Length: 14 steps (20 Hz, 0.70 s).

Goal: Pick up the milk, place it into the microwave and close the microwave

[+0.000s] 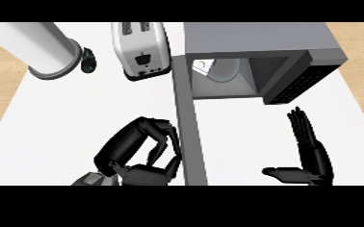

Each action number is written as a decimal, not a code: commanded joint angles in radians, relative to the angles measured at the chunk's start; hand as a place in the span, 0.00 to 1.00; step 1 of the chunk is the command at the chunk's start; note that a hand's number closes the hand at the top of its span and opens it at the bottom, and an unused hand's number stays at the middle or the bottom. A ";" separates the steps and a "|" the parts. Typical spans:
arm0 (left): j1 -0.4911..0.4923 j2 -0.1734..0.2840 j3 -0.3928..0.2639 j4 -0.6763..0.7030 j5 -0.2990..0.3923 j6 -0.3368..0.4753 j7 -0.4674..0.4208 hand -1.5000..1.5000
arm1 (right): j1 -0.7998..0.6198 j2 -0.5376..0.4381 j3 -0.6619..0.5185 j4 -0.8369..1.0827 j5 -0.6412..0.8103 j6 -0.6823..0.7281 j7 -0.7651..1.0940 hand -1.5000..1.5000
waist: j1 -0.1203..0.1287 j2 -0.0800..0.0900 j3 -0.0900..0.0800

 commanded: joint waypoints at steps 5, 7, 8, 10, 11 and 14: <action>-0.153 0.000 -0.240 0.421 -0.071 0.270 -0.180 1.00 | 0.183 -0.069 0.022 -0.287 -0.021 0.081 0.019 0.00 | -0.005 0.007 0.000; -0.200 0.000 -0.268 0.493 -0.099 0.333 -0.242 1.00 | 0.256 -0.075 0.027 -0.413 -0.069 0.134 0.087 0.00 | -0.012 0.006 -0.001; -0.211 0.000 -0.241 0.568 -0.098 0.338 -0.306 1.00 | 0.266 -0.069 0.034 -0.450 -0.086 0.152 0.090 0.00 | -0.007 0.007 -0.001; -0.269 0.000 -0.281 0.659 -0.035 0.474 -0.381 1.00 | 0.240 -0.074 0.020 -0.486 -0.130 0.172 0.111 0.00 | -0.018 0.011 -0.001; -0.266 0.000 -0.359 0.663 -0.006 0.541 -0.406 1.00 | 0.290 -0.084 0.022 -0.507 -0.140 0.200 0.103 0.00 | -0.021 0.010 -0.001; -0.299 0.000 -0.423 0.744 0.104 0.618 -0.501 1.00 | 0.306 -0.070 0.041 -0.603 -0.189 0.218 0.154 0.00 | -0.030 0.012 -0.002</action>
